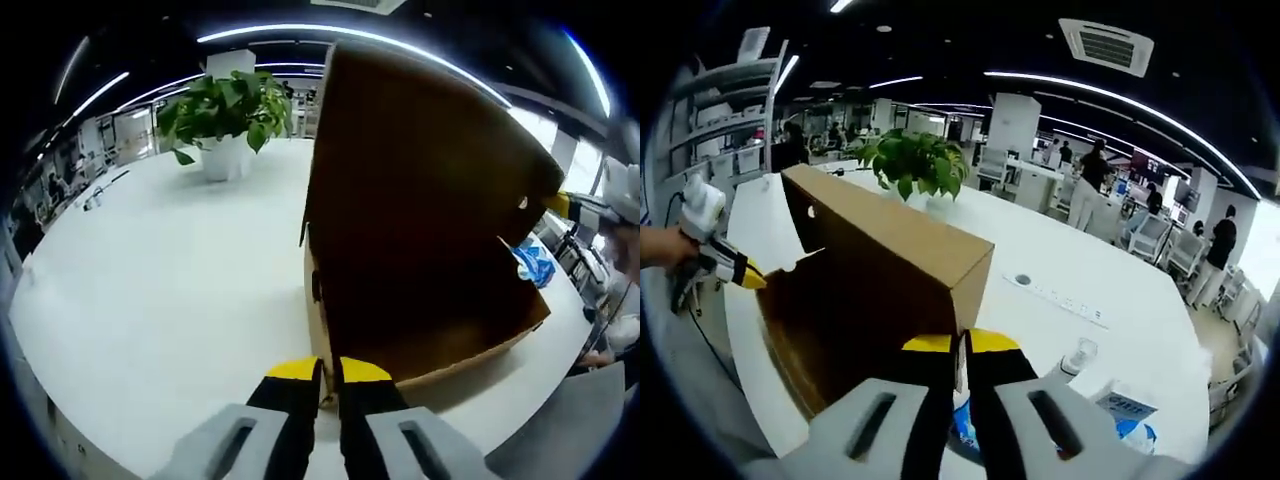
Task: Operate the shoe box by opening the lid, removing the specified soft item, and placing it in the target area until the item is outside and the box remains undamaged.
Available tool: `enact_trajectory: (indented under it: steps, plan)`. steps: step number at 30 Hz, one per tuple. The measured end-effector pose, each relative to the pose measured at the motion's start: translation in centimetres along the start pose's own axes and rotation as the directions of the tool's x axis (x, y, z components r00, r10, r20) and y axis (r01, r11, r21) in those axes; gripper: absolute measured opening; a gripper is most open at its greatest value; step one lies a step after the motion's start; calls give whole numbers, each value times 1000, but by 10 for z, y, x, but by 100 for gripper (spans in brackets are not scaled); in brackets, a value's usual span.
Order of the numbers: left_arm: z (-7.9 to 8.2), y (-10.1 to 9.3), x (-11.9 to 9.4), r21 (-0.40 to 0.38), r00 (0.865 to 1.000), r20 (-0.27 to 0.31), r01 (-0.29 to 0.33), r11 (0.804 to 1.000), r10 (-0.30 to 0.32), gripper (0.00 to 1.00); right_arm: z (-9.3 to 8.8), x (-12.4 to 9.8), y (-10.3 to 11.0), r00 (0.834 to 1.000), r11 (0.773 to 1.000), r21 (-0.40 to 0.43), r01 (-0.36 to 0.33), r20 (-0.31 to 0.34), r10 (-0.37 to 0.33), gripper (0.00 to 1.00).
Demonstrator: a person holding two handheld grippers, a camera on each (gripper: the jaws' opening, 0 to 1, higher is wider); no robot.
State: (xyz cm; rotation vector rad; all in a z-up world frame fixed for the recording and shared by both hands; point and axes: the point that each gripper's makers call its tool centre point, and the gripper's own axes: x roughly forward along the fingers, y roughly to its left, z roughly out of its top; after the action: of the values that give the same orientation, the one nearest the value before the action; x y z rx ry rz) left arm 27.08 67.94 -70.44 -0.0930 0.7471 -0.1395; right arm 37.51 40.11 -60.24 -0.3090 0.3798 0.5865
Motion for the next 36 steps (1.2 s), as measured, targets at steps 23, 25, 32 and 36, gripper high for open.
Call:
enact_trajectory:
  steps: [23,25,32,36]
  plan:
    - [57,-1,-48,142,976,214,18,990,-49,30,-40,-14,28,996,997,5,-73,-47,74,8]
    - [60,-4,-49,157,975,216,26,987,-60,29,-46,-15,31,995,996,7,-84,-56,85,9]
    - [63,-9,-49,213,972,221,32,977,-80,32,-63,-18,40,990,993,9,-119,-75,120,11]
    - [56,-14,-48,259,976,196,39,965,-92,33,-68,-19,46,987,989,-5,-150,-62,149,15]
